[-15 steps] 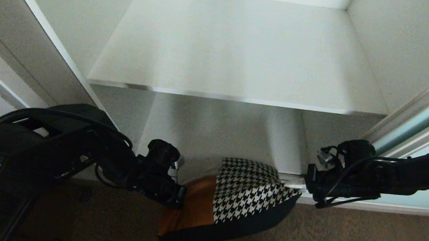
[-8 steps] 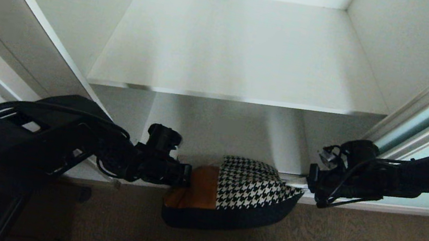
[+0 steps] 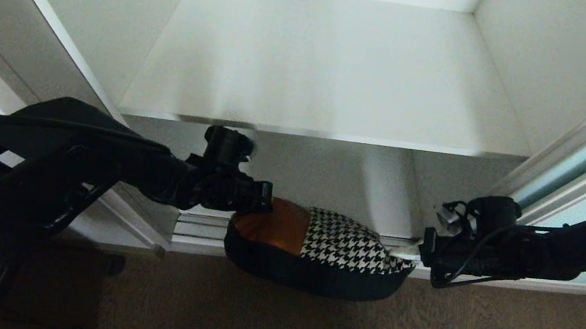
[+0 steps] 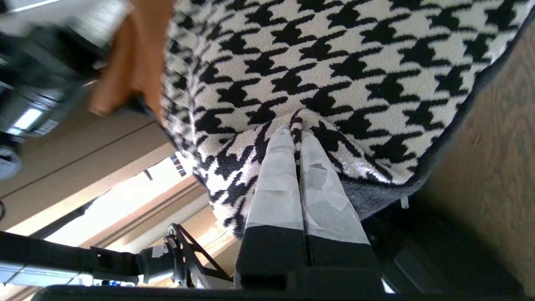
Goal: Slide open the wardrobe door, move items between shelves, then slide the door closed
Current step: Place the pillow on the lower shelf
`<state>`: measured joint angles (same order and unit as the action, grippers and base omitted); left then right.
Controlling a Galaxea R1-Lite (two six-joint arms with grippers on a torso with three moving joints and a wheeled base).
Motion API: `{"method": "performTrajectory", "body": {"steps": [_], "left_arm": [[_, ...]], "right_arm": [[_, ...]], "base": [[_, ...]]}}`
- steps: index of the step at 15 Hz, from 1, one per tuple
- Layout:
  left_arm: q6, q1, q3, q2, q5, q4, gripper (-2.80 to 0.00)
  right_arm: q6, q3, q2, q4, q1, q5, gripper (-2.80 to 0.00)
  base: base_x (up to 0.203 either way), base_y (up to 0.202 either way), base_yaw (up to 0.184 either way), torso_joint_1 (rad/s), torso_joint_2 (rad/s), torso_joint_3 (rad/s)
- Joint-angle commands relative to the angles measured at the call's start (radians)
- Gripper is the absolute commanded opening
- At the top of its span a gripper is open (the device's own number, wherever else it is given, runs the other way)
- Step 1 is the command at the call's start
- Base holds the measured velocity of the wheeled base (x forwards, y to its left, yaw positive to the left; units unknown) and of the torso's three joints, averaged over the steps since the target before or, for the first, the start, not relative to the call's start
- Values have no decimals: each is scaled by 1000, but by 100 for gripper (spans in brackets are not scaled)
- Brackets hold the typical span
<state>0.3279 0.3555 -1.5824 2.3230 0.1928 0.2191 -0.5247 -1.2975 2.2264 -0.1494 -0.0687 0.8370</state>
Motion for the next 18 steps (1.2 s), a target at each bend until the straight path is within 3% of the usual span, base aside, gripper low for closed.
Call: {"method": "performTrajectory", "body": {"steps": [1,10,12,16,18], "left_arm": [[2,0,-98,-4,2,-39,-280],[-10,-7,-264,-3,8,-43,-280],[-9,-10,-220,-25,9,-42,-280],[-18,-9,-21,-12,8,-35,-280],[-11,-9,14,28,4,-39,-280]], "right_arm": [[-3,18,-4,-13,-11,5,-280],[32,38,-14,-19,-36,9,-280],[65,56,-18,-19,-40,10,-280],[65,51,-6,-19,-43,8,-280],[63,45,2,-19,-43,7,-280]], "base": [[0,0,0,0,0,0],[0,0,0,0,0,0],[0,0,0,0,0,0],[0,0,0,0,0,0],[0,0,0,0,0,0]]}}
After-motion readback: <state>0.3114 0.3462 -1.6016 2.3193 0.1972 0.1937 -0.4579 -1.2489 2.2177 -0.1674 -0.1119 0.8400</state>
